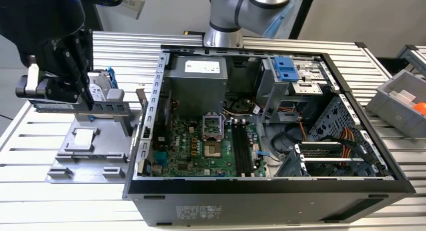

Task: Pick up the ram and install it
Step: 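Pick up the ram and move it above insertion slot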

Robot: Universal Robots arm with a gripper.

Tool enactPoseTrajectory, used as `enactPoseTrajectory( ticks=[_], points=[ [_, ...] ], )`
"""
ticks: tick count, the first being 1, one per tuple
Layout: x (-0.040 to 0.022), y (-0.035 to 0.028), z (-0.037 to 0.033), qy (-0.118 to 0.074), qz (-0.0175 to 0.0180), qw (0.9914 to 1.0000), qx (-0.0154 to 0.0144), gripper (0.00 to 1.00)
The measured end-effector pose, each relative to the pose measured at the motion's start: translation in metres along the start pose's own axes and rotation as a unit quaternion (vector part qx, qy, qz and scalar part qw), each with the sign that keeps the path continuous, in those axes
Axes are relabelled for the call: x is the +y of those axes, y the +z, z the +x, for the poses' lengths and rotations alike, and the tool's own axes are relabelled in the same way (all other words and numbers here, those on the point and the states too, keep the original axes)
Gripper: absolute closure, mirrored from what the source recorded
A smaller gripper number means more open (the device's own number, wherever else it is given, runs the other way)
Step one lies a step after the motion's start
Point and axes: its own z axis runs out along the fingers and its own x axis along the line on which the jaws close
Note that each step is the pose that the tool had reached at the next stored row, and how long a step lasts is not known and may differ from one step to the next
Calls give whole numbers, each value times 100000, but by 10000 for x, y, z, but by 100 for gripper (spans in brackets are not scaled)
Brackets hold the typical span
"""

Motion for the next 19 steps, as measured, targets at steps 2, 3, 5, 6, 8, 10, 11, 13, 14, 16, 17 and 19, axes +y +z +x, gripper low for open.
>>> enactPoseTrajectory(
  ticks=[2, 3, 5, 6, 8, 10, 11, 13, 14, 16, 17, 19],
  points=[
    [-20, 0, -1, 2, 3, 100000, -8, 100],
    [-25, 0, -1, 3, 1, 100000, -8, 100],
    [-26, 0, -1, 8, -1, 100000, -6, 100],
    [-26, 0, -1, 10, -2, 100000, -5, 100],
    [-27, -1, -1, 2, -2, 100000, -4, 100],
    [-42, -2, -2, -7, -3, 100000, 1, 100],
    [-52, -2, -2, 1, -4, 100000, 0, 100],
    [-84, -4, -2, 0, -15, 100000, 3, 100],
    [-101, -4, -3, 1, -13, 100000, 0, 100],
    [-134, -5, -4, 1, -14, 100000, -4, 100],
    [-151, -6, -4, 0, -16, 100000, -4, 100],
    [-182, -8, -5, 1, -20, 100000, -2, 100]
  ],
)
